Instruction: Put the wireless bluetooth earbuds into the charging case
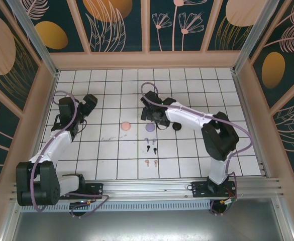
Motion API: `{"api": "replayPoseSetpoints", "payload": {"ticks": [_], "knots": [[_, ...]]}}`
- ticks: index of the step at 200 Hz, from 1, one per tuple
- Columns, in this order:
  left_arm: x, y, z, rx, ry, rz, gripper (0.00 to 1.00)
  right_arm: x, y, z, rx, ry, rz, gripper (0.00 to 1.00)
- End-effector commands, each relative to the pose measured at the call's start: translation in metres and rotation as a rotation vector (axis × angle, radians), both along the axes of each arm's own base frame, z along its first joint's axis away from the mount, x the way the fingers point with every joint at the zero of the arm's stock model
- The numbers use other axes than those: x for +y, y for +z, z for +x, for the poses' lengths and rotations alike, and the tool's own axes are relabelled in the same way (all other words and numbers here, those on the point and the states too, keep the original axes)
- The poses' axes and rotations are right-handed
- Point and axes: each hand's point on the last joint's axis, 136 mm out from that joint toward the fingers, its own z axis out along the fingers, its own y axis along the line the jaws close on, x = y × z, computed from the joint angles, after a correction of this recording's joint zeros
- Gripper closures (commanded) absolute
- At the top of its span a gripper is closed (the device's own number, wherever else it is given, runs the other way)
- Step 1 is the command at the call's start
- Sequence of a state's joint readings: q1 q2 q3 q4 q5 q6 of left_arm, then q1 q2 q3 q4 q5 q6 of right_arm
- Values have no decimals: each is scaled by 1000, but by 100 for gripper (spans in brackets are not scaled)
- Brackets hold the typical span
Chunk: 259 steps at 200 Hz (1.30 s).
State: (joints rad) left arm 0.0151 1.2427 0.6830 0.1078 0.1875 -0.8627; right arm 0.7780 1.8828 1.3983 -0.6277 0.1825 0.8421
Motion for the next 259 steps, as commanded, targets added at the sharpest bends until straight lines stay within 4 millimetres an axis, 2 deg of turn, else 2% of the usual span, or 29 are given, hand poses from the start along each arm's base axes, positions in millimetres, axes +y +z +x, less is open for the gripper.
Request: {"api": "replayPoseSetpoints", "payload": {"ticks": [1, 68, 124, 259], "knots": [[-3, -1, 8, 9, -49, 29, 2, 4, -9, -9, 90, -39, 7, 5], [-11, -12, 22, 35, -97, 23, 1, 15, -26, -10, 161, -93, 46, 9], [-20, -12, 28, 26, -139, 2, 1, 22, -36, -8, 179, -91, 47, 21], [-40, -5, 32, 16, -181, 49, 1, 28, -54, -15, 214, -81, 33, 26]]}}
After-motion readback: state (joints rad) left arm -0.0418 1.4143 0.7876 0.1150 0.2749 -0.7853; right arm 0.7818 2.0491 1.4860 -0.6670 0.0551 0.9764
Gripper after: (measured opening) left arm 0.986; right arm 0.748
